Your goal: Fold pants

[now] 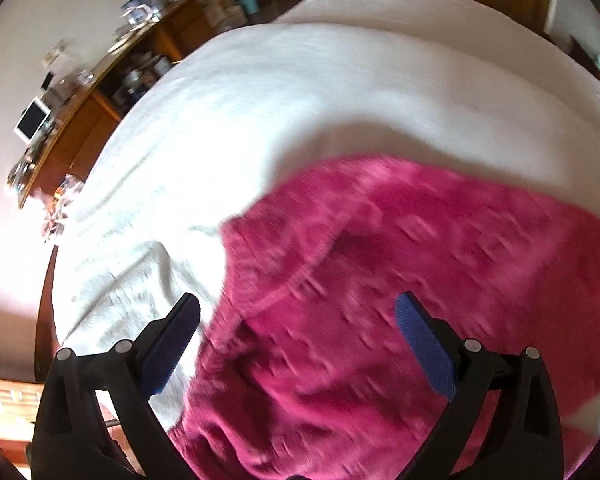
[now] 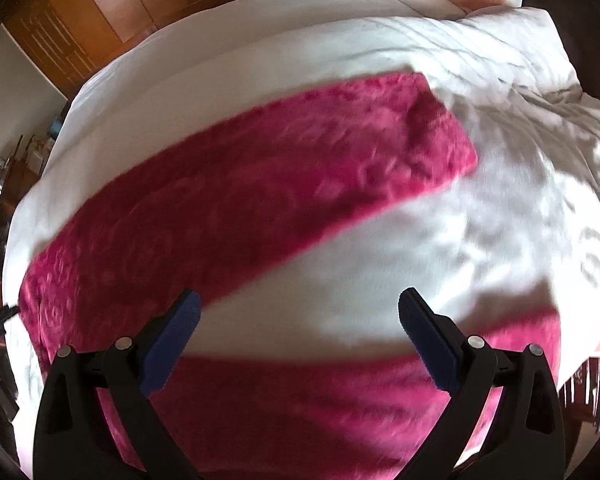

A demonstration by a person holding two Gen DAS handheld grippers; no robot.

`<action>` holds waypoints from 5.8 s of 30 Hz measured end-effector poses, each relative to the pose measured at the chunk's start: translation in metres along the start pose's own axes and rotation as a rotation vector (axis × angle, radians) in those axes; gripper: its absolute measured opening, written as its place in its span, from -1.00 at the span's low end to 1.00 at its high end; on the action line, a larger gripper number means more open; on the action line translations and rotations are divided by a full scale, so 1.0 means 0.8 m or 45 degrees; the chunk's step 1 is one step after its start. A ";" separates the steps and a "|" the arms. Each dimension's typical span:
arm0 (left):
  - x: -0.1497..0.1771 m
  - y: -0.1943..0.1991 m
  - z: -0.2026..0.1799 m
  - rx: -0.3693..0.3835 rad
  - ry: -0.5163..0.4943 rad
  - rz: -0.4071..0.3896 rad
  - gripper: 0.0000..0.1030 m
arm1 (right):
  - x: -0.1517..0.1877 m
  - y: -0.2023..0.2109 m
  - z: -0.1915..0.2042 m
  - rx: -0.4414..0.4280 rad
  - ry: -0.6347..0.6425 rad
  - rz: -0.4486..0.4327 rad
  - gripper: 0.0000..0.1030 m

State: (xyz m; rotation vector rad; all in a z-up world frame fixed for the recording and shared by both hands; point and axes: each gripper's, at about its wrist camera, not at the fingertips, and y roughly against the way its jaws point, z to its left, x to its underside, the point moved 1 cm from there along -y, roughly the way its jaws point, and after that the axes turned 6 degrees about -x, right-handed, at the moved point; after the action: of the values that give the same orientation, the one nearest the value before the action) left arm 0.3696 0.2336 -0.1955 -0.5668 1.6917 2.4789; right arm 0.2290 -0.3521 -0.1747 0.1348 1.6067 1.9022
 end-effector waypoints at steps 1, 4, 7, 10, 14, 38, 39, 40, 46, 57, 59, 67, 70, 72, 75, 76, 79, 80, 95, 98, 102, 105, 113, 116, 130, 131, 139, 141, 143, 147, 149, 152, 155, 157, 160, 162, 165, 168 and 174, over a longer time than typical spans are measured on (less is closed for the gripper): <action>-0.008 -0.009 0.004 0.000 0.010 0.000 0.90 | -0.011 -0.004 -0.004 0.001 0.002 -0.001 0.95; -0.029 -0.042 0.016 0.006 0.033 0.009 0.90 | -0.044 -0.018 -0.012 0.020 0.044 0.002 0.95; -0.046 -0.071 0.020 0.011 0.053 0.036 0.90 | -0.067 -0.033 -0.016 0.030 0.076 0.018 0.95; -0.059 -0.096 0.018 0.028 0.038 0.065 0.90 | -0.081 -0.046 -0.020 0.042 0.091 0.039 0.95; -0.071 -0.119 0.005 0.049 -0.061 0.095 0.64 | -0.097 -0.061 -0.031 0.062 0.095 0.062 0.95; -0.072 -0.078 0.030 0.210 0.000 0.105 -0.68 | -0.302 -0.171 -0.216 0.099 -0.279 0.109 0.48; -0.075 -0.076 0.030 0.210 0.001 0.103 -0.68 | -0.302 -0.179 -0.217 0.100 -0.268 0.131 0.28; -0.076 -0.073 0.029 0.211 0.002 0.101 -0.68 | -0.302 -0.186 -0.216 0.081 -0.253 0.156 0.17; -0.075 -0.056 0.029 0.193 -0.005 0.074 -0.69 | -0.304 -0.163 -0.181 0.086 -0.102 0.138 -0.70; -0.065 -0.006 0.064 0.242 0.025 -0.026 -0.70 | -0.289 0.007 -0.151 0.044 -0.011 -0.167 -0.72; -0.059 0.006 0.079 0.267 0.037 -0.054 -0.70 | -0.283 0.031 -0.145 0.055 -0.014 -0.216 -0.72; -0.014 0.059 0.138 0.389 0.046 -0.161 -0.70 | -0.211 0.115 -0.143 0.098 -0.099 -0.338 -0.72; 0.017 0.075 0.159 0.430 0.023 -0.189 -0.70 | -0.163 0.131 -0.155 0.124 -0.161 -0.352 -0.72; 0.043 0.083 0.172 0.449 0.000 -0.196 -0.70 | -0.131 0.135 -0.168 0.150 -0.200 -0.356 -0.72; 0.085 0.089 0.187 0.462 -0.044 -0.197 -0.70 | -0.075 0.142 -0.189 0.192 -0.277 -0.346 -0.72; 0.094 0.088 0.190 0.461 -0.055 -0.196 -0.70 | -0.061 0.142 -0.197 0.202 -0.294 -0.342 -0.72; 0.132 0.084 0.200 0.462 -0.101 -0.173 -0.70 | -0.009 0.138 -0.219 0.245 -0.340 -0.309 -0.72; 0.146 0.083 0.203 0.455 -0.122 -0.162 -0.70 | 0.007 0.137 -0.224 0.261 -0.350 -0.295 -0.72; 0.284 0.058 0.215 0.284 -0.188 -0.015 -0.70 | 0.162 0.117 -0.298 0.246 -0.497 -0.178 -0.72; 0.299 0.050 0.204 0.222 -0.208 0.009 -0.70 | 0.179 0.114 -0.308 0.195 -0.434 -0.153 -0.72; 0.309 0.054 0.192 0.138 -0.205 0.008 -0.68 | 0.187 0.106 -0.320 0.134 -0.391 -0.109 -0.71; 0.315 0.061 0.189 0.076 -0.178 0.001 -0.64 | 0.190 0.103 -0.326 0.102 -0.335 -0.079 -0.64; 0.358 0.076 0.187 -0.066 -0.186 0.031 -0.64 | 0.211 0.106 -0.340 0.046 -0.143 0.043 -0.25; 0.374 0.079 0.186 -0.079 -0.153 0.063 -0.64 | 0.209 0.112 -0.340 -0.004 -0.109 0.030 -0.24; 0.380 0.146 0.093 0.105 -0.147 -0.021 0.03 | 0.137 0.048 -0.303 -0.131 -0.021 0.017 -0.06; 0.379 0.149 0.087 0.112 -0.156 -0.023 0.06 | 0.136 0.039 -0.302 -0.126 -0.018 0.025 -0.06; 0.364 0.155 0.057 0.182 -0.080 -0.005 0.17 | 0.144 0.029 -0.299 -0.083 -0.013 0.048 -0.78; 0.362 0.156 0.055 0.190 -0.085 -0.012 0.18 | 0.148 0.047 -0.300 -0.090 -0.015 0.006 -0.82; 0.362 0.157 0.051 0.196 -0.094 -0.017 0.18 | 0.148 0.077 -0.307 -0.069 -0.038 -0.068 -0.83; 0.365 0.150 0.049 0.197 -0.090 0.002 0.18 | 0.143 0.112 -0.315 -0.032 -0.027 -0.155 -0.84; 0.368 0.145 0.045 0.205 -0.093 0.021 0.18 | 0.140 0.110 -0.312 0.010 0.012 -0.159 -0.84; 0.371 0.141 0.034 0.217 -0.121 0.031 0.18 | 0.133 0.085 -0.313 0.096 0.042 -0.147 -0.84; 0.373 0.140 0.026 0.233 -0.144 0.033 0.18 | 0.124 0.053 -0.307 0.155 0.055 -0.118 -0.82; 0.375 0.138 0.028 0.241 -0.132 0.041 0.19 | 0.127 0.050 -0.308 0.171 0.075 -0.123 -0.68; 0.381 0.129 0.037 0.250 -0.074 0.069 0.21 | 0.134 0.057 -0.300 0.195 0.086 -0.162 -0.10; 0.387 0.117 0.049 0.255 -0.008 0.110 0.21 | 0.142 0.069 -0.305 0.200 0.052 -0.193 -0.06; 0.398 0.097 0.071 0.257 0.104 0.174 0.21 | 0.165 0.086 -0.319 0.163 -0.037 -0.192 -0.06; 0.407 0.077 0.092 0.260 0.216 0.230 0.21 | 0.198 0.096 -0.337 0.085 -0.148 -0.139 -0.06; 0.413 0.053 0.112 0.230 0.309 0.290 0.21 | 0.278 0.081 -0.352 -0.163 -0.435 -0.001 -0.06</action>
State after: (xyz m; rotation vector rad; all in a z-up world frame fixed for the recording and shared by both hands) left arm 0.0289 0.2552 -0.2451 -0.7155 2.1570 2.4479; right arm -0.1033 -0.4789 -0.2550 0.3830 1.2544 1.8579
